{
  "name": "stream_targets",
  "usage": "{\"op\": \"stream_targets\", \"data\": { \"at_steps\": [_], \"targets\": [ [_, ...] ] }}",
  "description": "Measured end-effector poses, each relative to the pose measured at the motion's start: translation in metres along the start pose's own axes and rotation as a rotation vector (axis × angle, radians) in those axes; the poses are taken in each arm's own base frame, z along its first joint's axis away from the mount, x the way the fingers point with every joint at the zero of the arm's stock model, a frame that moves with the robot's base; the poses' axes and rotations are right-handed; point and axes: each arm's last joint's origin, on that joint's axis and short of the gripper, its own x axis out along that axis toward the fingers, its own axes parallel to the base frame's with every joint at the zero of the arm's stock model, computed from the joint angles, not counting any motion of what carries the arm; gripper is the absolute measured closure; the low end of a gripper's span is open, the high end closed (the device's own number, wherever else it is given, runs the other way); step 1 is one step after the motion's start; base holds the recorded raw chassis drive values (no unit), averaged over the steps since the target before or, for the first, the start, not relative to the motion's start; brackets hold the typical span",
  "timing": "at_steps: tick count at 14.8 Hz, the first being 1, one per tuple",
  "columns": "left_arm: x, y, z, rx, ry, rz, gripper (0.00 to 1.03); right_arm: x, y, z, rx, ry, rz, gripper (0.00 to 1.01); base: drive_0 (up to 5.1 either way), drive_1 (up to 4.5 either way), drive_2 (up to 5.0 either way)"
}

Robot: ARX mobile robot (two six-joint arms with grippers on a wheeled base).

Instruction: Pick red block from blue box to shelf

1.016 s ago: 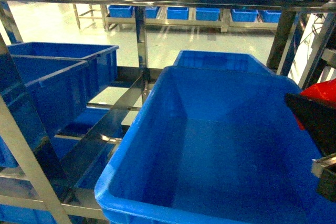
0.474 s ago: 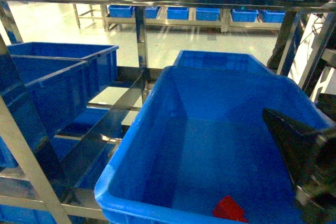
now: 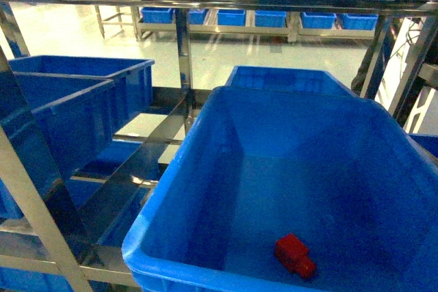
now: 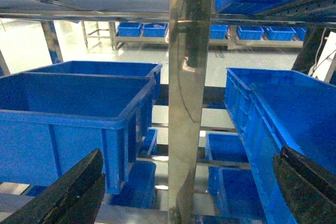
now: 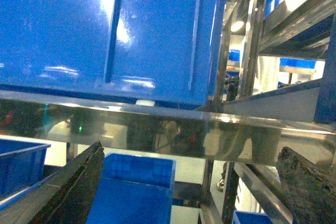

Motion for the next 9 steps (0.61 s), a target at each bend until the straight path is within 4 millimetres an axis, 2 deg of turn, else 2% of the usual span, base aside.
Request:
{"op": "stream_targets", "data": {
  "at_steps": [1, 3, 6, 7, 9],
  "targets": [
    [0.000, 0.000, 0.000, 0.000, 0.000, 0.000, 0.05, 0.000, -0.001, 0.004, -0.037, -0.066, -0.132, 0.03, 0.0, 0.00, 0.0],
    [0.000, 0.000, 0.000, 0.000, -0.001, 0.000, 0.05, 0.000, 0.001, 0.005, -0.060, -0.066, -0.166, 0.03, 0.0, 0.00, 0.0],
    [0.000, 0.000, 0.000, 0.000, -0.001, 0.000, 0.05, -0.002, -0.009, -0.016, -0.045, 0.266, -0.058, 0.25, 0.0, 0.00, 0.0],
    [0.000, 0.000, 0.000, 0.000, 0.000, 0.000, 0.05, -0.005, -0.008, -0.022, -0.010, 0.336, -0.017, 0.35, 0.0, 0.00, 0.0],
    [0.000, 0.000, 0.000, 0.000, -0.001, 0.000, 0.05, -0.006, -0.006, -0.025, 0.023, 0.357, 0.020, 0.51, 0.0, 0.00, 0.0]
  ]
}}
